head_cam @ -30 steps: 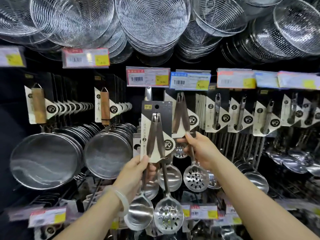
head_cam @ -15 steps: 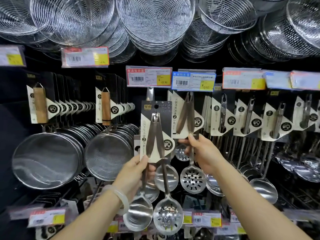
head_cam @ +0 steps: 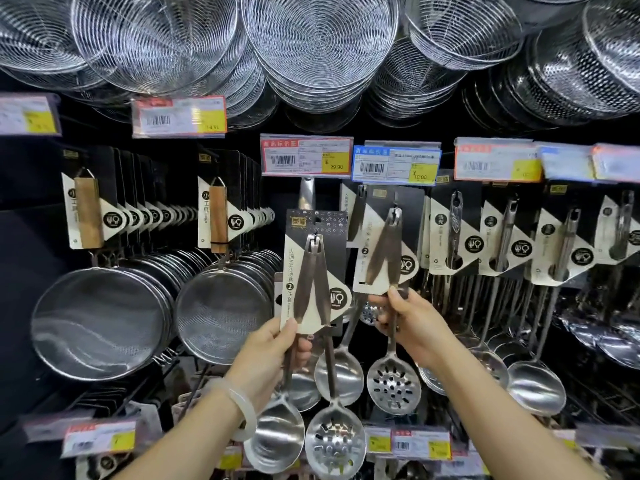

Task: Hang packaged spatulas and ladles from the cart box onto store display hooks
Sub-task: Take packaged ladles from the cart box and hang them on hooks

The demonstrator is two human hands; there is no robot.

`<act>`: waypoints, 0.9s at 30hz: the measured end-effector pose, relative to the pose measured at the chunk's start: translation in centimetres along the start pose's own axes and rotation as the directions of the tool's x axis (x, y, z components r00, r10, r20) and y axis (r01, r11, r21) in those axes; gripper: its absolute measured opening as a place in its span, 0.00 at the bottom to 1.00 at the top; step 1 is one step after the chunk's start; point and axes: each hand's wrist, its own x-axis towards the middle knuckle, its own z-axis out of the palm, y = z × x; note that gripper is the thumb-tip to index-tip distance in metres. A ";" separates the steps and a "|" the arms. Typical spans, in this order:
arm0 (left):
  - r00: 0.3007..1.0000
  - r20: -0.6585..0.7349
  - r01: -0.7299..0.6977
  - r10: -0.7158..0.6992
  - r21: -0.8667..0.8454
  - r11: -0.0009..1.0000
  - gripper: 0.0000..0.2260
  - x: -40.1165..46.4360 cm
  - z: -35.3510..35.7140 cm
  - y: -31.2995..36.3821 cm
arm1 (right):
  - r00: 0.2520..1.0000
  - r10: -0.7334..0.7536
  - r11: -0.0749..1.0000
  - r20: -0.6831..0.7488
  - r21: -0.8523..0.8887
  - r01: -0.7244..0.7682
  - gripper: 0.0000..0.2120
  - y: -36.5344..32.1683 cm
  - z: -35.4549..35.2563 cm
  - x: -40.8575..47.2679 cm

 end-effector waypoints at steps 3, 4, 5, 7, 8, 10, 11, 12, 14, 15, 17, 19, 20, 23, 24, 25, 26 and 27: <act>1.000 0.001 0.009 -0.009 -0.013 1.000 0.10 0.1 -0.2 -0.1 | 0.997 -0.072 0.992 0.005 -0.100 0.072 0.07 0.1 0.3 -0.1; 1.000 -0.001 0.009 -0.009 -0.017 1.000 0.10 0.2 -0.2 -0.1 | 0.994 -0.104 0.987 0.018 -0.121 0.106 0.07 -0.2 0.6 -0.2; 1.000 -0.004 0.006 -0.006 -0.021 1.000 0.10 0.2 -0.2 -0.1 | 0.991 -0.133 0.983 0.033 -0.122 0.136 0.07 -0.5 0.9 -0.3; 1.000 -0.006 -0.005 0.005 -0.029 1.000 0.10 0.1 -0.1 0.0 | 0.986 -0.163 0.984 0.045 -0.069 0.166 0.07 -1.3 1.3 -0.3; 1.000 -0.004 -0.007 0.007 -0.030 1.000 0.10 0.0 0.0 0.1 | 0.986 -0.159 0.986 0.039 -0.041 0.161 0.07 -1.6 1.4 -0.2; 1.000 -0.001 -0.011 0.011 -0.030 0.999 0.10 -0.1 0.0 0.2 | 0.992 -0.122 0.992 0.031 -0.010 0.123 0.07 -2.0 1.4 -0.1; 1.000 -0.002 -0.013 0.013 -0.030 0.999 0.09 -0.2 0.0 0.3 | 0.994 -0.100 0.995 0.033 0.002 0.100 0.06 -1.9 1.3 0.0; 1.000 -0.003 -0.014 0.014 -0.030 0.999 0.09 -0.3 0.0 0.3 | 0.996 -0.081 0.997 0.037 0.011 0.081 0.06 -1.7 1.2 0.1; 1.000 -0.003 -0.015 0.015 -0.036 0.999 0.09 -0.3 0.0 0.4 | 0.997 -0.060 0.998 0.039 0.007 0.060 0.06 -1.6 1.1 0.4; 1.000 -0.004 -0.014 0.014 -0.042 0.999 0.09 -0.3 0.0 0.4 | 0.998 -0.049 0.999 0.038 0.001 0.049 0.06 -1.7 1.1 0.8; 1.000 -0.003 -0.009 0.008 -0.053 0.999 0.09 -0.2 -0.1 0.6 | 1.000 -0.021 1.000 0.013 -0.015 0.021 0.06 -2.2 1.2 1.7; 1.000 -0.003 -0.009 0.009 -0.048 0.999 0.09 -0.2 -0.1 0.7 | 0.998 0.006 0.998 -0.055 -0.059 -0.009 0.07 -2.6 1.2 3.1; 1.000 -0.006 -0.010 0.010 -0.038 0.999 0.09 -0.2 -0.1 0.7 | 0.996 0.013 0.997 -0.090 -0.078 -0.021 0.09 -2.8 1.2 4.0; 1.000 -0.017 -0.012 0.012 -0.019 1.000 0.09 -0.4 0.0 0.8 | 0.991 0.010 0.991 -0.133 -0.132 -0.028 0.11 -3.0 1.5 6.4; 1.000 -0.020 -0.011 0.011 -0.022 1.000 0.09 -0.5 0.1 0.8 | 0.989 0.009 0.989 -0.145 -0.147 -0.031 0.11 -3.0 1.6 7.2; 1.000 -0.022 -0.011 0.010 -0.028 1.000 0.09 -0.5 0.2 0.9 | 0.987 0.008 0.986 -0.159 -0.162 -0.034 0.11 -3.0 1.7 8.0; 1.000 -0.024 -0.013 0.012 -0.032 0.999 0.09 -0.6 0.3 0.9 | 0.984 0.003 0.983 -0.176 -0.180 -0.035 0.11 -2.9 1.8 8.8; 1.000 -0.026 -0.018 0.017 -0.035 0.999 0.09 -0.6 0.4 0.9 | 0.983 -0.004 0.980 -0.185 -0.194 -0.033 0.12 -2.8 1.9 9.6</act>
